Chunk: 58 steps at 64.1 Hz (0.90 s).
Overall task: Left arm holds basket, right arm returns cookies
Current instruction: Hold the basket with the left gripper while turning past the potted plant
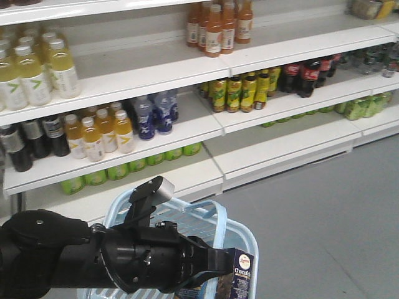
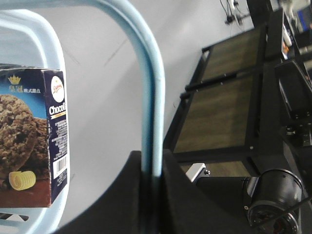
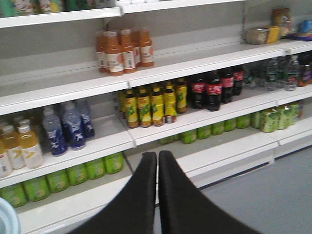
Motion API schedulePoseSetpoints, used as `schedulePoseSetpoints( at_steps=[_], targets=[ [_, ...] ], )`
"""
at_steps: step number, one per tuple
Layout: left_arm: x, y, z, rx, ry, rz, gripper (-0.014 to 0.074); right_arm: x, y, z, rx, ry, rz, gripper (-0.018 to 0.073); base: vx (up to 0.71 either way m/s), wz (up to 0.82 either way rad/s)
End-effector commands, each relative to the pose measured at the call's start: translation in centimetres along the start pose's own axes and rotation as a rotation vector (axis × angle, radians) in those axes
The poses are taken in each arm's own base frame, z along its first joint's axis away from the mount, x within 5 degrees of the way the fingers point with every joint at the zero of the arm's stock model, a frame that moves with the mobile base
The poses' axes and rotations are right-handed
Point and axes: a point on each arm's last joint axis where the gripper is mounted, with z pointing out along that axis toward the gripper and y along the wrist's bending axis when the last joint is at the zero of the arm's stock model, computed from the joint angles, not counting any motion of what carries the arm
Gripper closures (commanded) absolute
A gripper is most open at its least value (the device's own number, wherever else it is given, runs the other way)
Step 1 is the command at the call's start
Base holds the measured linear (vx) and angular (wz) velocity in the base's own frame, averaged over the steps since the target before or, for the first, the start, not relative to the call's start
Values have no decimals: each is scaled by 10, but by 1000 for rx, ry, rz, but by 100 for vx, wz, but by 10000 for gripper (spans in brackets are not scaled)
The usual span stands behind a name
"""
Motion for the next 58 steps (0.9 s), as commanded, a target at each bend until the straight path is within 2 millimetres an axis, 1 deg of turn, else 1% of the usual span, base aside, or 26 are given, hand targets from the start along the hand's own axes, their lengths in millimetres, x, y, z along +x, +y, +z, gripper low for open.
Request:
schedulePoseSetpoints(
  at_steps=[1,58],
  targets=[
    [-6,-21,-10,100,-35,-7,603,-6,1,-1,-7,-83,-11,567,19,-67],
    [-6,-21,-10,100,-35,-7,603,-6,1,-1,-7,-83,-11,567,17,-65]
  ],
)
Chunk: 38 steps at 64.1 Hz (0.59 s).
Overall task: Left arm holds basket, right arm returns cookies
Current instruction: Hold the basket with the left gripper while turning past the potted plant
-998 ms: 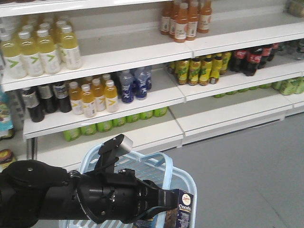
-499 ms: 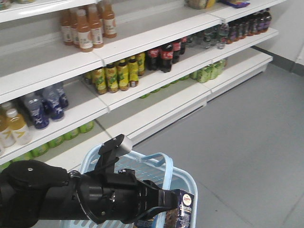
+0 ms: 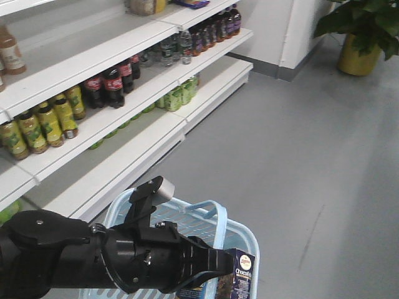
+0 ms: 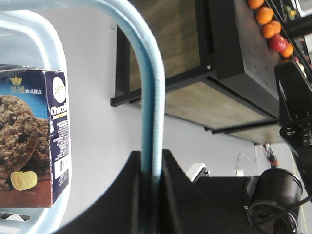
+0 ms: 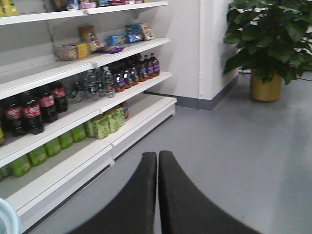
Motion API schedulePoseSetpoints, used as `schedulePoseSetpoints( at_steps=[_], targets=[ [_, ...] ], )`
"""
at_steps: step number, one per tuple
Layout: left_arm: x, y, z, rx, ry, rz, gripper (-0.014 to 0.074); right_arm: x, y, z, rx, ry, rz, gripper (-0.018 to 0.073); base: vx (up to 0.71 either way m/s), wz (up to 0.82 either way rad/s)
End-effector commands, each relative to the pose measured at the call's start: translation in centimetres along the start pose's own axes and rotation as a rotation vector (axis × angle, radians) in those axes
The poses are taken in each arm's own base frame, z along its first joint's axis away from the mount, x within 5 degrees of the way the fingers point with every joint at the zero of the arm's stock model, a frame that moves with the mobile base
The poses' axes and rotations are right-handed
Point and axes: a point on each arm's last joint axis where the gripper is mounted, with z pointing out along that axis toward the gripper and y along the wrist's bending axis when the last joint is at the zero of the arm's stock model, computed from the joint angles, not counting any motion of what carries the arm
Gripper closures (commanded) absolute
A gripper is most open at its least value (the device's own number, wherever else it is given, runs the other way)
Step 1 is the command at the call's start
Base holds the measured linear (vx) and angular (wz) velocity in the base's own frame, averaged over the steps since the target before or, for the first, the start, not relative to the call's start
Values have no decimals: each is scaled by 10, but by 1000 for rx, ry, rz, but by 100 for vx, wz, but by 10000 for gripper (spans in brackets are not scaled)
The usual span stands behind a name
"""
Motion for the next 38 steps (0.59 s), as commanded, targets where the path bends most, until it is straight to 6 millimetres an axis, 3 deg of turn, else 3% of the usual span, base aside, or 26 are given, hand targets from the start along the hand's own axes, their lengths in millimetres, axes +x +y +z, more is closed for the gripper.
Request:
schedulePoseSetpoints(
  at_steps=[1,38],
  targets=[
    [-6,-21,-10,99,-36,-7,603,-6,1,-1,-7,-83,-11,567,15,-58],
    [-6,-21,-10,99,-36,-7,603,-6,1,-1,-7,-83,-11,567,14,-54]
  ],
)
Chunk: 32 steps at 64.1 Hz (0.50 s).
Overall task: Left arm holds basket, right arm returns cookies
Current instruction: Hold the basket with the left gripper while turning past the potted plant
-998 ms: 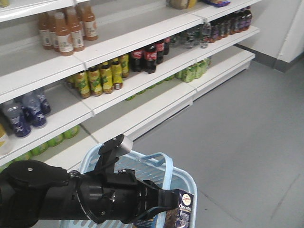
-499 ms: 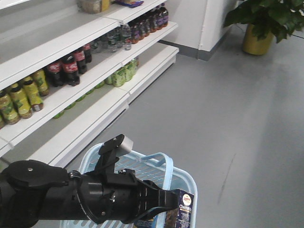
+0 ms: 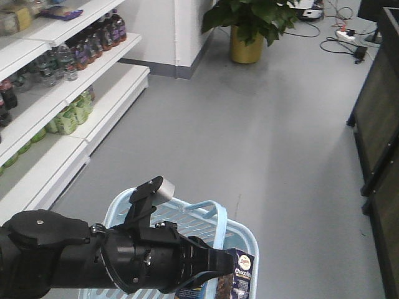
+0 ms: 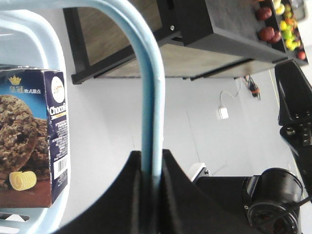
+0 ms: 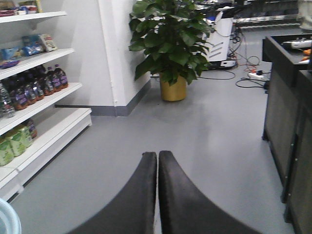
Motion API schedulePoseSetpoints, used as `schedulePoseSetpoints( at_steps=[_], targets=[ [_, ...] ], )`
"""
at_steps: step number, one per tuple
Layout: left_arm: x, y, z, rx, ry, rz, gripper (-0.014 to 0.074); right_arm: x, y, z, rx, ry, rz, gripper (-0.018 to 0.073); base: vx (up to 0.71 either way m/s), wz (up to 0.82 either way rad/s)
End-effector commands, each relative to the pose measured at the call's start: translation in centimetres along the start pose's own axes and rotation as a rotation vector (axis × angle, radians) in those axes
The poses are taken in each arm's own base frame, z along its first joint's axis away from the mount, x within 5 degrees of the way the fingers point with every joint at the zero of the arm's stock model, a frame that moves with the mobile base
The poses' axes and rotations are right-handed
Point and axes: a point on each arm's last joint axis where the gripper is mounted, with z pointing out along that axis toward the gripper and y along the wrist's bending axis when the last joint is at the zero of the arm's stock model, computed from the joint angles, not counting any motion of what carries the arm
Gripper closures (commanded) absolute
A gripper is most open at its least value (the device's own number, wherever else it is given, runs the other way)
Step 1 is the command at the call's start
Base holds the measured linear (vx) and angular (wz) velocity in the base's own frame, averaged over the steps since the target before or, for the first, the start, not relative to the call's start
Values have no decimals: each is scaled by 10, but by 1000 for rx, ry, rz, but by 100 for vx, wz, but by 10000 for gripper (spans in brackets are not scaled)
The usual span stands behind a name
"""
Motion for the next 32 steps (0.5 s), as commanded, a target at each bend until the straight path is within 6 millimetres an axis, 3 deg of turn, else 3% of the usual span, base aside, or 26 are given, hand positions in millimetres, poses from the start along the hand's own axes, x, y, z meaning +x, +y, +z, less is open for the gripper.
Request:
schedulePoseSetpoints(
  at_steps=[1,32],
  targets=[
    [-6,-21,-10,99,-36,-7,603,-6,1,-1,-7,-83,-11,567,14,-53],
    [-6,-21,-10,99,-36,-7,603,-6,1,-1,-7,-83,-11,567,13,-47]
  ],
)
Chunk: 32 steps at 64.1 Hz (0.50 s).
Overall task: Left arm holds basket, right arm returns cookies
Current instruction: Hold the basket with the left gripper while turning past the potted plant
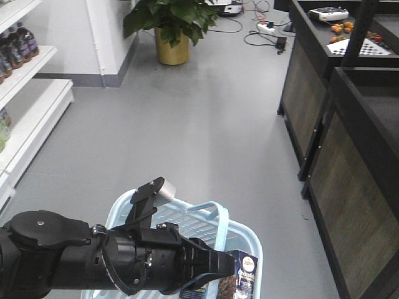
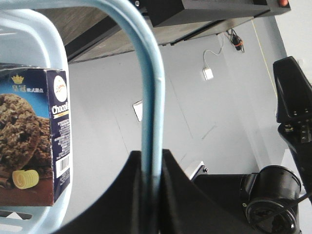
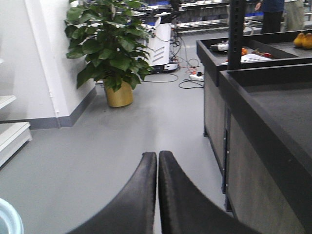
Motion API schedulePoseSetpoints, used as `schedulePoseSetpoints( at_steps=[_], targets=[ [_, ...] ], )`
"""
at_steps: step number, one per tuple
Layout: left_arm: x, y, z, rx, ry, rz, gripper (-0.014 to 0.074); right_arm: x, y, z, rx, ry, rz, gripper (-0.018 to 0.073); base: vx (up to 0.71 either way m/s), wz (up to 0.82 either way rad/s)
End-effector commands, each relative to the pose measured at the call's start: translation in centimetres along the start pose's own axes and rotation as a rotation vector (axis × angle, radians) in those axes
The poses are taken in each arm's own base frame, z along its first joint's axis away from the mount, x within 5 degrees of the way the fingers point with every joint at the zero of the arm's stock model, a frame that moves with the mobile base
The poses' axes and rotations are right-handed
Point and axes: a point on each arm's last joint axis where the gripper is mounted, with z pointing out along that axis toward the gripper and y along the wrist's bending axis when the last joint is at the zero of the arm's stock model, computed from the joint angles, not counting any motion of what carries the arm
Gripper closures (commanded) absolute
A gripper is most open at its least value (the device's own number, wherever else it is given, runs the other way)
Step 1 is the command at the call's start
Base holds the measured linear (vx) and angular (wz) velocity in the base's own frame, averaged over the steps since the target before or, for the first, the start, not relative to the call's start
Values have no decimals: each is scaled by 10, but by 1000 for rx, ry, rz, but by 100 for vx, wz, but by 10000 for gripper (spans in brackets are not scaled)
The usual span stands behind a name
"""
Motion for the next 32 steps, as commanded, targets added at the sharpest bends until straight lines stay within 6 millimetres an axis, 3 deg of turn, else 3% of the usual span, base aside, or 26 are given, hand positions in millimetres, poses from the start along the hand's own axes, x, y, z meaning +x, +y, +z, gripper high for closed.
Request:
schedulePoseSetpoints(
  at_steps=[1,32],
  targets=[
    [-6,-21,-10,97,-38,-7,603,-6,1,-1,-7,-83,-11,567,14,-27],
    [-6,-21,-10,97,-38,-7,603,-6,1,-1,-7,-83,-11,567,19,-8]
  ],
)
